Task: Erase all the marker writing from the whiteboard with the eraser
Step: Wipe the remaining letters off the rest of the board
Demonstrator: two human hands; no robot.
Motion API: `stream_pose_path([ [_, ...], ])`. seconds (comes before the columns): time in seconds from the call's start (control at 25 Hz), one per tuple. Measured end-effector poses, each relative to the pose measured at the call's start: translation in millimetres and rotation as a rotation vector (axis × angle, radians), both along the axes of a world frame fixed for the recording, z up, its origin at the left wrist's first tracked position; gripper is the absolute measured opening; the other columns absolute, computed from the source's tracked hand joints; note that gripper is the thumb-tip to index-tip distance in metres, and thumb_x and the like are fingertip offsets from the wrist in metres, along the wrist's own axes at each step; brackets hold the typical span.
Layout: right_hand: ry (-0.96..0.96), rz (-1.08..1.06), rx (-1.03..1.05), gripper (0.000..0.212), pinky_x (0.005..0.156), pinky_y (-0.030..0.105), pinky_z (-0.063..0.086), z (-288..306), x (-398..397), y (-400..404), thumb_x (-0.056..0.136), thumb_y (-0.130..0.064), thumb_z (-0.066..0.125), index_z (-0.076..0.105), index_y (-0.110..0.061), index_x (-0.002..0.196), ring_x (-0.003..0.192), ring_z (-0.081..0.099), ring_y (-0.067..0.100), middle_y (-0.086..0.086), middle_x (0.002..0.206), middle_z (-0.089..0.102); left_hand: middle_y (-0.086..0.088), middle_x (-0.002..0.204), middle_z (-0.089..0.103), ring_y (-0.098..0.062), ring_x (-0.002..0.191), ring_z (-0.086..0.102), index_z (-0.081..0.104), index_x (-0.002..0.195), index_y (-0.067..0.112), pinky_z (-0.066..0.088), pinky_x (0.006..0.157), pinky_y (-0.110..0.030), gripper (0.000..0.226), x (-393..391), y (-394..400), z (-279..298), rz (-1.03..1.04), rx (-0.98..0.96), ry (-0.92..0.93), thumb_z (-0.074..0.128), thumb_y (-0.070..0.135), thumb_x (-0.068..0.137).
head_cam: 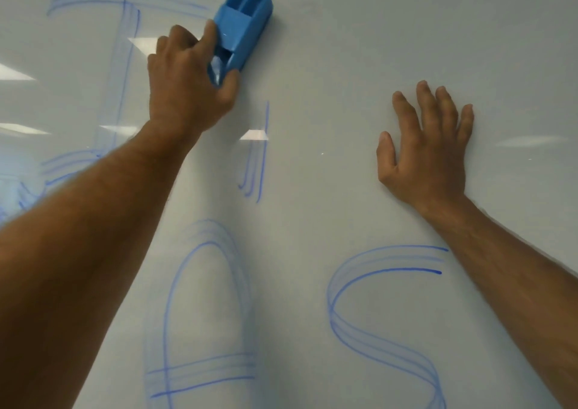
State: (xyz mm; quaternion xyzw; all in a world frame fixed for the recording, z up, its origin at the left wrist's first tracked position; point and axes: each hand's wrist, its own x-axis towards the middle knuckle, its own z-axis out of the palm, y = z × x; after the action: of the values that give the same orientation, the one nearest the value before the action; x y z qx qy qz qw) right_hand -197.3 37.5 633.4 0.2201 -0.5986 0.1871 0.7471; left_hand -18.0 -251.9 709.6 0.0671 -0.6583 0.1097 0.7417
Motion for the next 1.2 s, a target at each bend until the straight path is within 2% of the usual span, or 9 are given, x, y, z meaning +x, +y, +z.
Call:
stream_pose_path([
  [0.32,0.002,-0.003,-0.001,0.060,0.118,0.066,0.017,-0.6,0.7,1.6,0.096,-0.040,0.041,0.046,-0.013,0.149,0.146,0.032,0.043,0.020,0.158,0.038,-0.020,0.115,0.062,-0.035,0.086,0.052,0.050,0.148,0.008,0.037,0.074,-0.043,0.062,-1.9,-23.4,-43.8,0.085,-0.791,-0.183,0.054,0.039,0.095],
  [0.4,-0.012,0.003,0.001,0.060,0.119,0.065,0.017,-0.6,1.3,0.5,0.096,-0.040,0.041,0.046,-0.013,0.149,0.146,0.032,0.043,0.020,0.158,0.038,-0.019,0.116,0.061,-0.036,0.088,0.052,0.048,0.149,0.010,0.037,0.075,-0.043,0.063,1.6,-25.4,-45.0,0.098,-0.743,-0.176,0.052,0.040,0.095],
  [0.52,-0.035,0.024,-0.005,0.060,0.119,0.065,0.017,-3.0,3.3,0.1,0.096,-0.040,0.041,0.047,-0.013,0.149,0.147,0.031,0.042,0.019,0.159,0.038,-0.020,0.116,0.058,-0.040,0.094,0.054,0.046,0.149,0.010,0.040,0.077,-0.045,0.065,1.7,-24.3,-38.1,0.098,-0.328,-0.049,0.050,0.044,0.093],
  [0.6,-0.057,0.041,-0.016,0.062,0.119,0.066,0.016,-6.4,6.4,-3.3,0.095,-0.042,0.041,0.046,-0.012,0.150,0.148,0.029,0.043,0.020,0.159,0.037,-0.022,0.115,0.057,-0.041,0.096,0.053,0.047,0.147,0.009,0.041,0.078,-0.046,0.066,3.3,-20.5,-34.8,0.083,-0.191,-0.017,0.053,0.042,0.091],
  [0.64,-0.071,0.053,-0.025,0.064,0.119,0.067,0.015,-9.3,9.4,-8.6,0.094,-0.043,0.041,0.046,-0.011,0.150,0.148,0.029,0.044,0.021,0.159,0.036,-0.022,0.114,0.058,-0.042,0.094,0.054,0.047,0.147,0.008,0.040,0.077,-0.046,0.066,3.3,-20.8,-37.2,0.078,-0.261,-0.028,0.055,0.041,0.091],
  [0.76,-0.100,0.090,-0.045,0.067,0.118,0.069,0.011,-21.9,21.2,-34.8,0.090,-0.045,0.043,0.048,-0.012,0.149,0.149,0.027,0.045,0.021,0.159,0.035,-0.020,0.111,0.062,-0.036,0.086,0.053,0.053,0.144,0.006,0.038,0.074,-0.043,0.063,0.7,-26.4,-57.0,0.025,-0.749,-0.153,0.058,0.038,0.091],
  [0.84,-0.100,0.122,-0.041,0.066,0.118,0.070,0.010,-27.4,27.5,-48.7,0.088,-0.042,0.044,0.050,-0.012,0.147,0.149,0.026,0.045,0.020,0.159,0.036,-0.019,0.110,0.063,-0.033,0.084,0.052,0.055,0.144,0.006,0.039,0.073,-0.042,0.060,0.6,-27.7,-69.1,0.022,-0.886,-0.224,0.058,0.037,0.092],
  [1.08,-0.112,0.150,-0.080,0.063,0.118,0.071,0.010,-31.2,32.3,-57.7,0.089,-0.037,0.043,0.051,-0.012,0.146,0.149,0.026,0.044,0.020,0.159,0.036,-0.020,0.114,0.059,-0.039,0.092,0.055,0.049,0.147,0.010,0.041,0.076,-0.045,0.067,5.8,-35.1,-60.7,0.039,-0.250,-0.036,0.056,0.044,0.090],
  [1.2,-0.101,0.125,-0.063,0.062,0.118,0.070,0.011,-34.8,31.0,-58.2,0.091,-0.037,0.043,0.049,-0.012,0.147,0.149,0.026,0.044,0.020,0.160,0.036,-0.020,0.112,0.059,-0.039,0.089,0.055,0.051,0.145,0.007,0.039,0.074,-0.043,0.066,5.4,-33.0,-70.4,0.000,-0.400,-0.063,0.059,0.041,0.089],
])
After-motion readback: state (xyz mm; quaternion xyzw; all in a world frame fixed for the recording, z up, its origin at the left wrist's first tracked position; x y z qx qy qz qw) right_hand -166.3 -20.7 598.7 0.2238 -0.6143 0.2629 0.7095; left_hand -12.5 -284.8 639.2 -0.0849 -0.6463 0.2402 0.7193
